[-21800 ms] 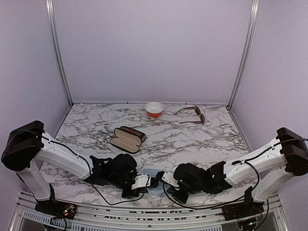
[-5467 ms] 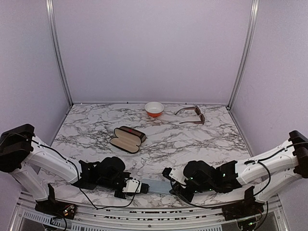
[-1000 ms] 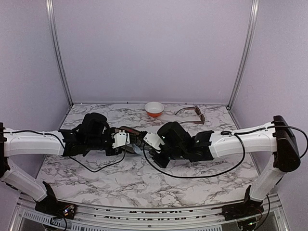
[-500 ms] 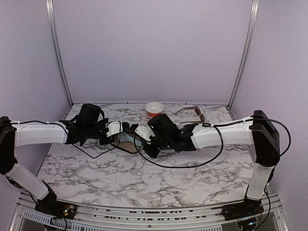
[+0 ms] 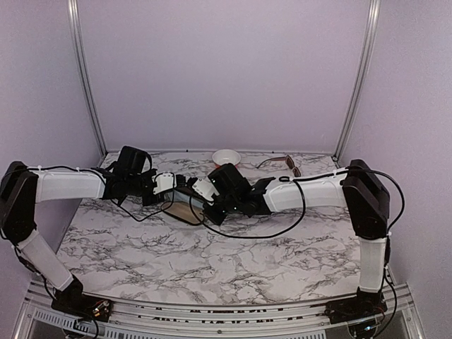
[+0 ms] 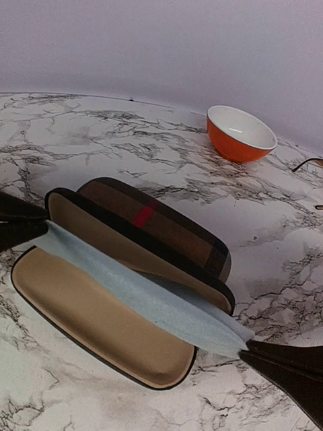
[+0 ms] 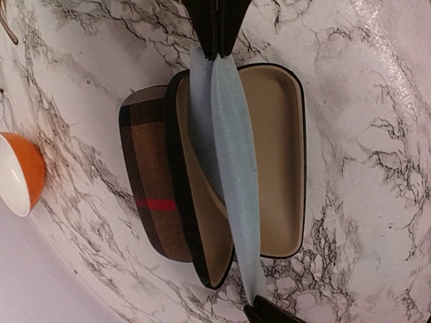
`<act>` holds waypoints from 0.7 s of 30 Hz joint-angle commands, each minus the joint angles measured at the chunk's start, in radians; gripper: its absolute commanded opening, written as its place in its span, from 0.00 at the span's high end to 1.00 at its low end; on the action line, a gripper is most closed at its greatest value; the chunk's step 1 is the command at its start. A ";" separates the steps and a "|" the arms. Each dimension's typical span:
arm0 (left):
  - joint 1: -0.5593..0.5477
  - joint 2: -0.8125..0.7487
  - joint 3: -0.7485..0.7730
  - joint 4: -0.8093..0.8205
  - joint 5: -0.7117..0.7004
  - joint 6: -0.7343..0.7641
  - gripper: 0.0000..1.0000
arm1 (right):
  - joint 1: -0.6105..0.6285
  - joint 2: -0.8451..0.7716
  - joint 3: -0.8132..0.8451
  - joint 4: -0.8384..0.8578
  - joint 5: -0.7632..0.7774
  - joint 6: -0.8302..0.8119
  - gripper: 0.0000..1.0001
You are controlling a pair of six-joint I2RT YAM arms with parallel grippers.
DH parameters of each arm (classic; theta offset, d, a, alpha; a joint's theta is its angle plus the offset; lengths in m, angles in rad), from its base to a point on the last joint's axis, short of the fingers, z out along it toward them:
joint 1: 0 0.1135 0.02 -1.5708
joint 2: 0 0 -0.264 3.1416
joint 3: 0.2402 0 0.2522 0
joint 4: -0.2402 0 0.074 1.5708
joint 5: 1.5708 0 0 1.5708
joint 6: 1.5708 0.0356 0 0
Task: Organize the sunglasses
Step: Place the folded cleaning cloth in the sunglasses case.
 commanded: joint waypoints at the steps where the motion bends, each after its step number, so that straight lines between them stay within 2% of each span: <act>1: 0.012 0.044 0.057 -0.049 0.015 0.037 1.00 | 0.015 0.046 0.092 0.036 -0.040 -0.041 1.00; 14: 0.047 0.105 0.077 -0.059 0.009 0.073 1.00 | 0.013 0.133 0.171 0.018 -0.026 -0.068 1.00; 21: 0.052 0.128 0.078 -0.063 0.011 0.077 1.00 | 0.013 0.134 0.171 -0.005 -0.074 -0.049 1.00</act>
